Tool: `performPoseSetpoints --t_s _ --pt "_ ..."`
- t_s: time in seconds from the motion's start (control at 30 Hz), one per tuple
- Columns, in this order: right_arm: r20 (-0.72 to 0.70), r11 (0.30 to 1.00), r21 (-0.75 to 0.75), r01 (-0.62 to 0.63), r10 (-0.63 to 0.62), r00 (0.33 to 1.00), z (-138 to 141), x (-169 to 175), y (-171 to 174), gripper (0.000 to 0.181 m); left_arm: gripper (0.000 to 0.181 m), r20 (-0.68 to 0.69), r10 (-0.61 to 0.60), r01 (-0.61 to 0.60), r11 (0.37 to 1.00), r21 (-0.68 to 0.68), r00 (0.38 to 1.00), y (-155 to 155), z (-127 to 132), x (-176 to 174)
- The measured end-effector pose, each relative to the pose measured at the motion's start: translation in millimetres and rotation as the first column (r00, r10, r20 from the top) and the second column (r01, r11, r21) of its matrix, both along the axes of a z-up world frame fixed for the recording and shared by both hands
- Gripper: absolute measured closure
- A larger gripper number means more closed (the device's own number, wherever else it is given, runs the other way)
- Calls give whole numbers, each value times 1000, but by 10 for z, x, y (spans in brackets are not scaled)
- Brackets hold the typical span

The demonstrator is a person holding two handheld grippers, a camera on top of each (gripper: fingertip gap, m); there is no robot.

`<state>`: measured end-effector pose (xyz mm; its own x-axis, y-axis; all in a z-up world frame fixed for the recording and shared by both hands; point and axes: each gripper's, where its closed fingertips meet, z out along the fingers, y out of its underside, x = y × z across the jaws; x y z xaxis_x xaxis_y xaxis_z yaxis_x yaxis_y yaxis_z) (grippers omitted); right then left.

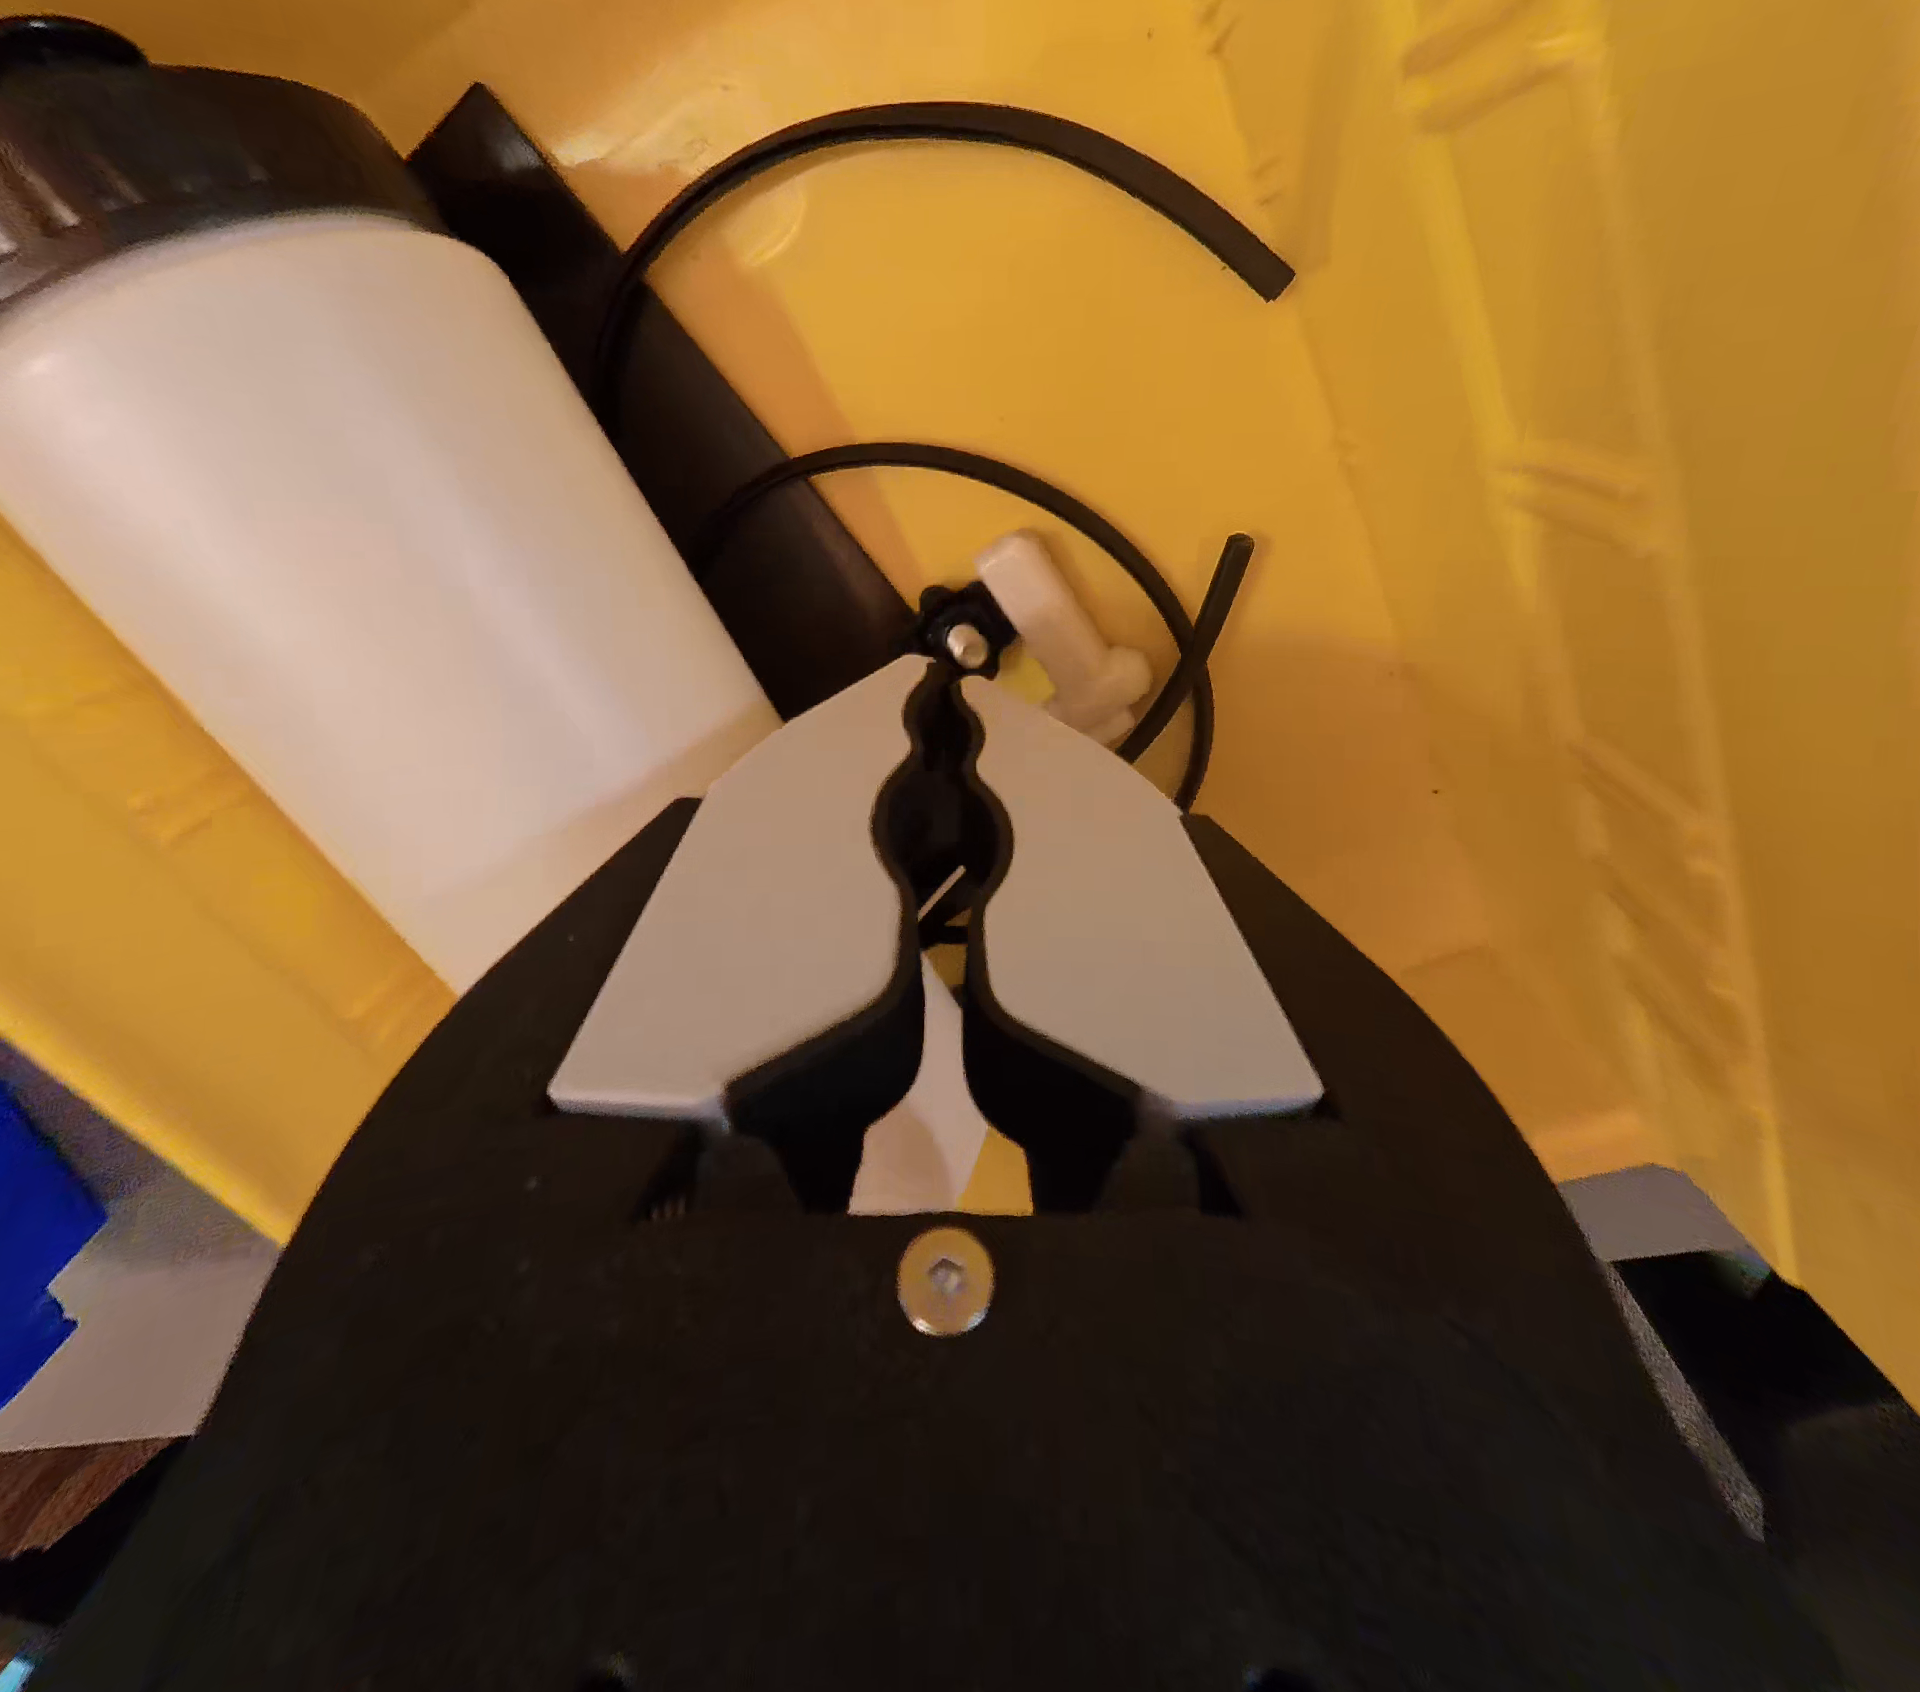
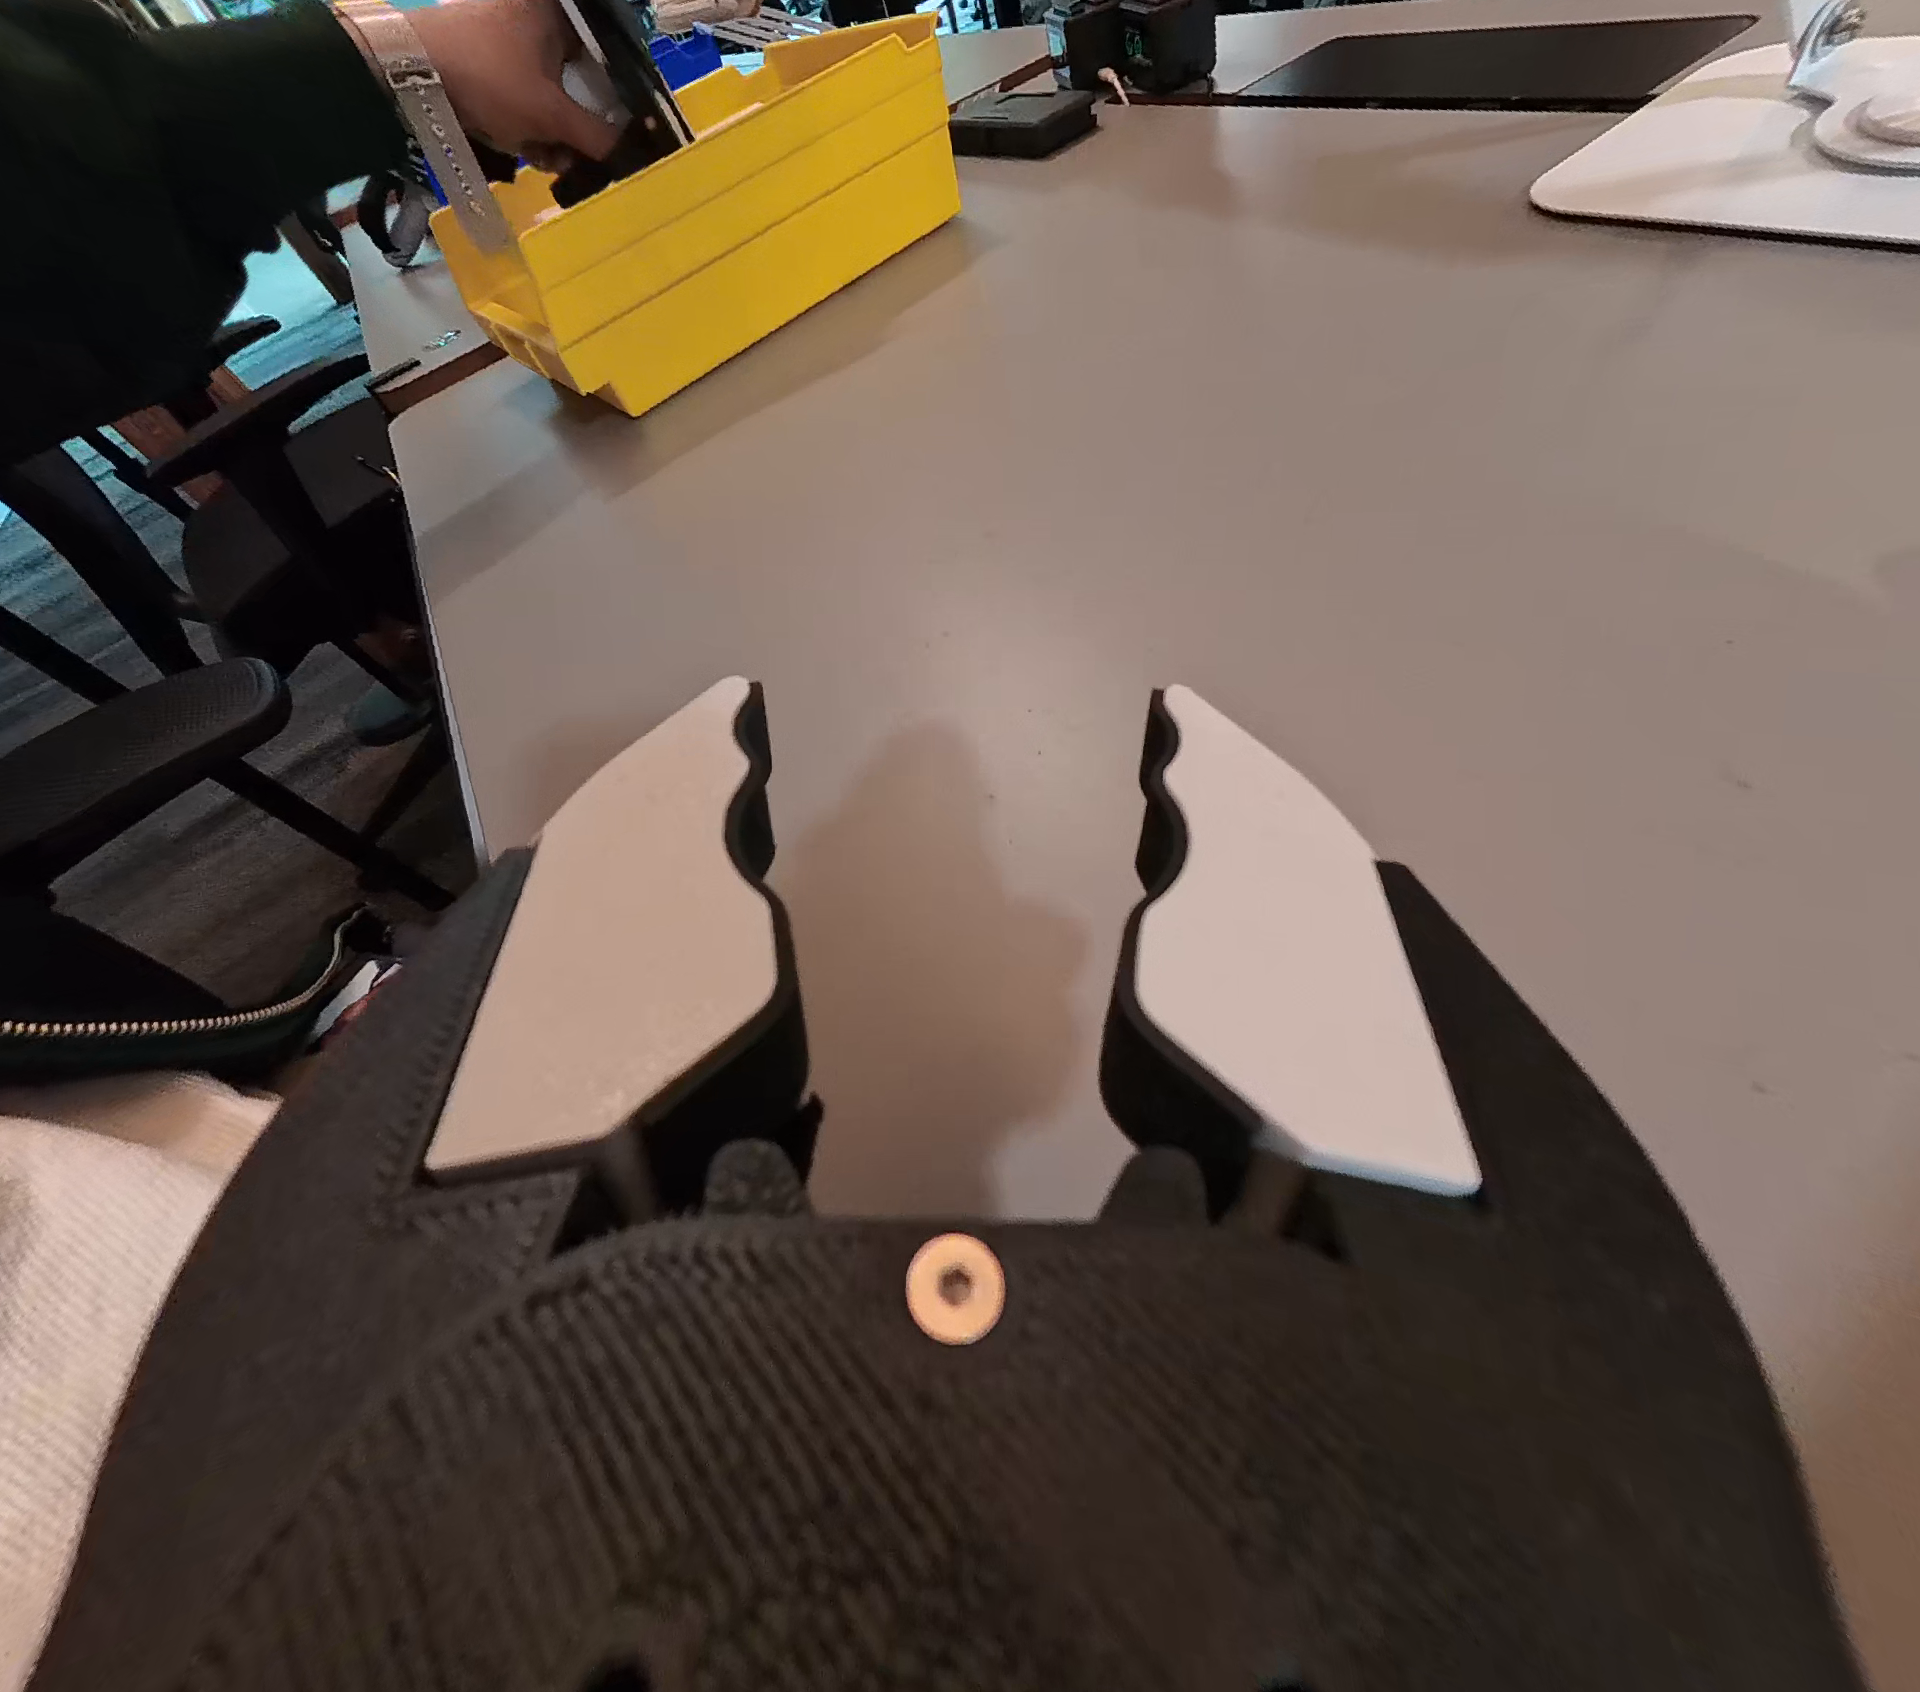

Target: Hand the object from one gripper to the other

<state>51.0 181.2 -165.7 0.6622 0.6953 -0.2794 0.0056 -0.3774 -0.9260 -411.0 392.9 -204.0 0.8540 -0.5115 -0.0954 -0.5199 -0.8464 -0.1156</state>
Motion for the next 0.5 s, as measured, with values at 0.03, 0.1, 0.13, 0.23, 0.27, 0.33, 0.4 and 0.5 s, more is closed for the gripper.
performPoseSetpoints --t_s 0.03,0.1,0.13,0.23,0.27,0.33,0.4,0.5 --pt "-1 1000 -1 0 0 1000 0 0 0 112 181 9 1 -1 1000 6 1000 -2 33 -1" --pt "0 1000 -2 0 0 1000 -2 1 1 112 181 38 1 -1 1000 19 999 -3 86 21" --pt "1 1000 -2 0 0 1000 -3 -1 1 112 181 48 -3 2 1000 21 999 -6 97 33" --pt "3 1000 -1 -1 1 1000 -5 -3 0 112 181 42 -14 13 1000 20 999 -7 54 41" --pt "4 1000 0 -1 1 1000 -4 -4 -1 112 177 35 -5 4 1000 12 999 -10 23 34" --pt "4 1000 4 1 -1 1000 0 0 -2 113 175 31 25 -25 1000 0 999 -1 -26 18" --pt "0 1000 6 3 -3 1000 6 2 -5 113 175 62 47 -47 999 5 997 33 -34 48" --pt "-6 1000 2 4 -4 1000 6 4 -5 113 172 70 61 -60 998 -12 996 36 -48 68"
